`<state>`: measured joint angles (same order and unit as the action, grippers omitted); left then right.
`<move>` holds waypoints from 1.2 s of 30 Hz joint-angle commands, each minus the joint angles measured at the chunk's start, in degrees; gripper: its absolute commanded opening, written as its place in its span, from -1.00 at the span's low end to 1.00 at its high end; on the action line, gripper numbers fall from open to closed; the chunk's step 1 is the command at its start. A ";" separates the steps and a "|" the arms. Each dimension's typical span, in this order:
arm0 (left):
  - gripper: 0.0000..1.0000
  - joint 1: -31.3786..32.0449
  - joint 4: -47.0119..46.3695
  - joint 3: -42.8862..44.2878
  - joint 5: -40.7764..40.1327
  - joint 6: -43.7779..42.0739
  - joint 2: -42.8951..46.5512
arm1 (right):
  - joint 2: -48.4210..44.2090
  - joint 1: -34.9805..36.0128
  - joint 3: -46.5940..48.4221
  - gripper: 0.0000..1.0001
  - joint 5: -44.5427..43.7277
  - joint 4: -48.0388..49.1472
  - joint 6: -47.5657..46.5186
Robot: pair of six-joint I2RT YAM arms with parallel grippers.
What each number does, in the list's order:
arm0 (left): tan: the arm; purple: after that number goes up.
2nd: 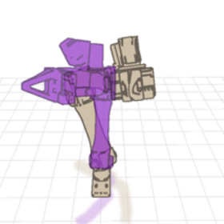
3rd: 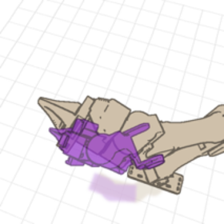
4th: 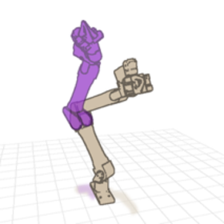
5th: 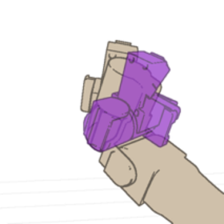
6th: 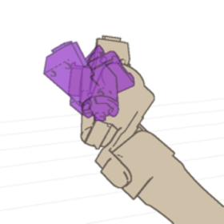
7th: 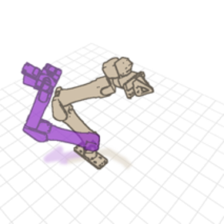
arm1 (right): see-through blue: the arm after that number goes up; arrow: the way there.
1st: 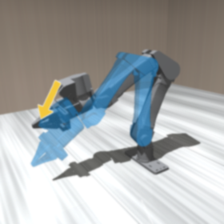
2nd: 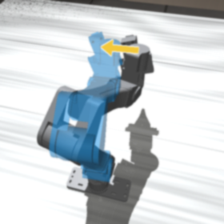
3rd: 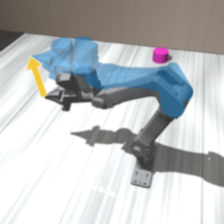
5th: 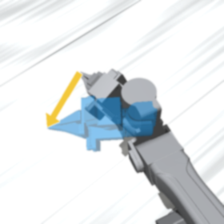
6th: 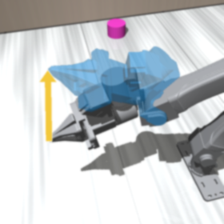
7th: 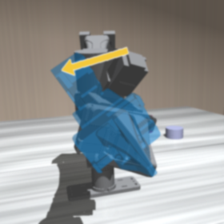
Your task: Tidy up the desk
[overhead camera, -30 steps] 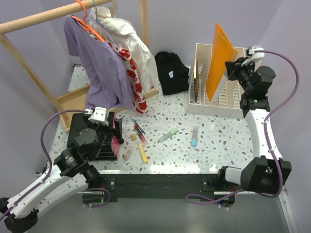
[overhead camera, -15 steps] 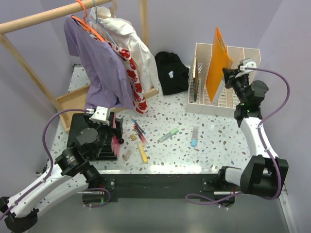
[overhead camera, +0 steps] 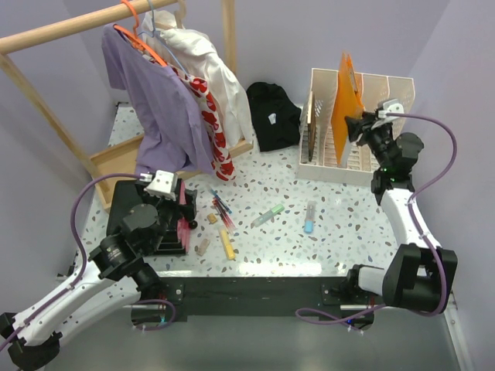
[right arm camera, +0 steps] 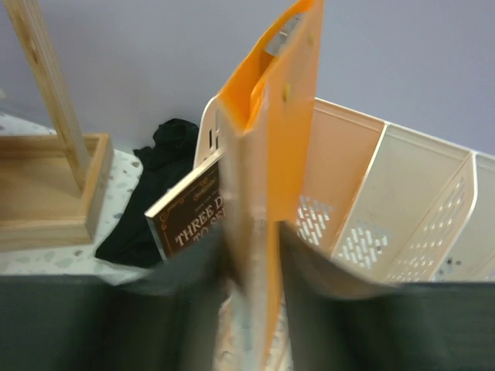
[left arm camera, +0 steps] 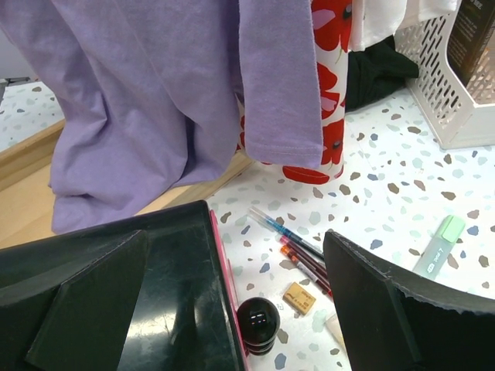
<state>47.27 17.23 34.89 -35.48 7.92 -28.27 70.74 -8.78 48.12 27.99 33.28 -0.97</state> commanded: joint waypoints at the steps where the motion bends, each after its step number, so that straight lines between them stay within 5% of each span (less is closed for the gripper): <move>1: 1.00 -0.33 -3.52 -0.35 2.52 0.52 0.15 | -4.45 0.16 -0.92 0.72 -1.79 2.16 -1.48; 3: 1.00 -0.33 -4.49 -0.79 5.59 1.56 0.06 | -6.83 0.07 0.57 0.97 -4.24 -5.04 -3.06; 9: 1.00 -0.33 -4.23 -0.36 12.10 10.52 -0.29 | -13.52 0.07 8.57 0.97 -0.40 -32.10 -6.31; 14: 1.00 -0.33 -1.25 3.68 17.28 14.31 -1.52 | -18.43 0.16 9.19 0.97 18.18 -48.02 -8.44; 17: 1.00 -0.33 1.73 6.49 18.25 17.21 -3.45 | -20.37 0.07 5.86 0.97 31.19 -50.41 -6.16; 20: 1.00 -0.33 4.46 8.87 19.39 20.54 -6.09 | -21.95 0.07 1.02 0.97 35.37 -48.84 -3.07; 32: 1.00 0.63 6.22 14.14 31.34 31.10 -15.75 | -26.26 0.07 -5.23 0.97 28.88 -49.80 -4.48; 36: 1.00 4.76 10.53 17.75 28.02 35.05 -19.88 | -27.14 0.16 -5.40 0.97 28.61 -49.62 -2.89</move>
<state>48.82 24.56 47.40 -7.90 37.60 -45.80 45.15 -8.64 43.03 57.80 -17.21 -5.82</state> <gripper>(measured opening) 0.996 0.986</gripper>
